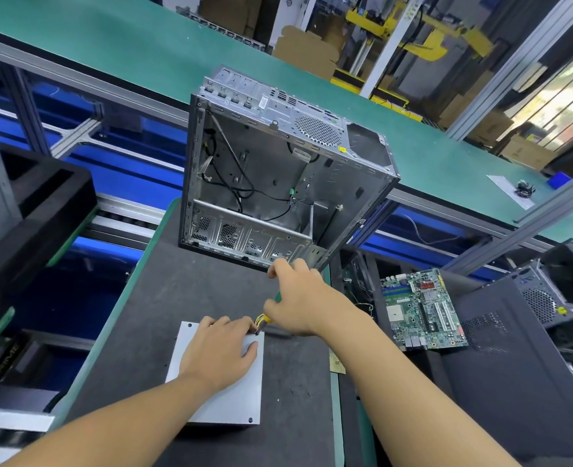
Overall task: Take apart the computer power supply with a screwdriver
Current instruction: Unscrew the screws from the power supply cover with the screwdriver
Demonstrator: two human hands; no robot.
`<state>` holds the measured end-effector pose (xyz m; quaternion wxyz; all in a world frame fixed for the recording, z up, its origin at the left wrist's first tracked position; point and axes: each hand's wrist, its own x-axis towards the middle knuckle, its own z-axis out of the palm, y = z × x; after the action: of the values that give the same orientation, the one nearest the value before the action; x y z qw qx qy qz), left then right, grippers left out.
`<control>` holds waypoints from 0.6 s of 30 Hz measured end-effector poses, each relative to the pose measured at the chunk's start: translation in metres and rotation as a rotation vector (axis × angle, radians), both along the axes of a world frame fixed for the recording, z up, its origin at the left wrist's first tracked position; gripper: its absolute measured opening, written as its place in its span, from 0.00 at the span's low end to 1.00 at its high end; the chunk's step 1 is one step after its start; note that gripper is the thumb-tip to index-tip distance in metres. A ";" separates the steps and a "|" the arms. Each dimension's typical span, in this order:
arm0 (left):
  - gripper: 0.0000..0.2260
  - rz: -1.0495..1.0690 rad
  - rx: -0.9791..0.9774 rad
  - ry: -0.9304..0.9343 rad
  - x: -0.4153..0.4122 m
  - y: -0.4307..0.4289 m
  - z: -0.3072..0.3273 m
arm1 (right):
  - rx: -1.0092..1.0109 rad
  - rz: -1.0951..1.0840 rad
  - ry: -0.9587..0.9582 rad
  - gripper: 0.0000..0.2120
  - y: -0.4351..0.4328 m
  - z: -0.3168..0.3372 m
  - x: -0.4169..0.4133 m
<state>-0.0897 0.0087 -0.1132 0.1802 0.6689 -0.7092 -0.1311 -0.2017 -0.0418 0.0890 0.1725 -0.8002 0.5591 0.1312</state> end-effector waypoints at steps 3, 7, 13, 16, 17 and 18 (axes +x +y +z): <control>0.14 -0.002 -0.007 0.011 0.000 0.000 0.000 | -0.083 -0.035 0.004 0.17 0.002 0.000 0.000; 0.14 -0.002 0.013 -0.005 0.001 0.000 0.000 | -0.067 -0.005 -0.068 0.13 0.003 0.001 0.001; 0.15 -0.009 0.040 0.005 0.000 -0.001 0.000 | -0.064 -0.005 0.034 0.22 0.001 0.000 0.001; 0.14 -0.007 0.036 0.004 0.000 -0.001 0.000 | -0.132 -0.002 0.057 0.17 0.003 -0.001 0.001; 0.14 -0.008 0.035 0.002 0.001 -0.001 0.000 | -0.136 0.012 0.038 0.14 0.003 -0.001 0.002; 0.15 -0.010 0.036 0.004 0.001 -0.001 -0.001 | -0.123 0.028 0.024 0.13 0.003 -0.001 0.002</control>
<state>-0.0890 0.0079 -0.1139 0.1691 0.6683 -0.7096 -0.1460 -0.1998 -0.0389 0.0881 0.1143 -0.8155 0.5569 0.1085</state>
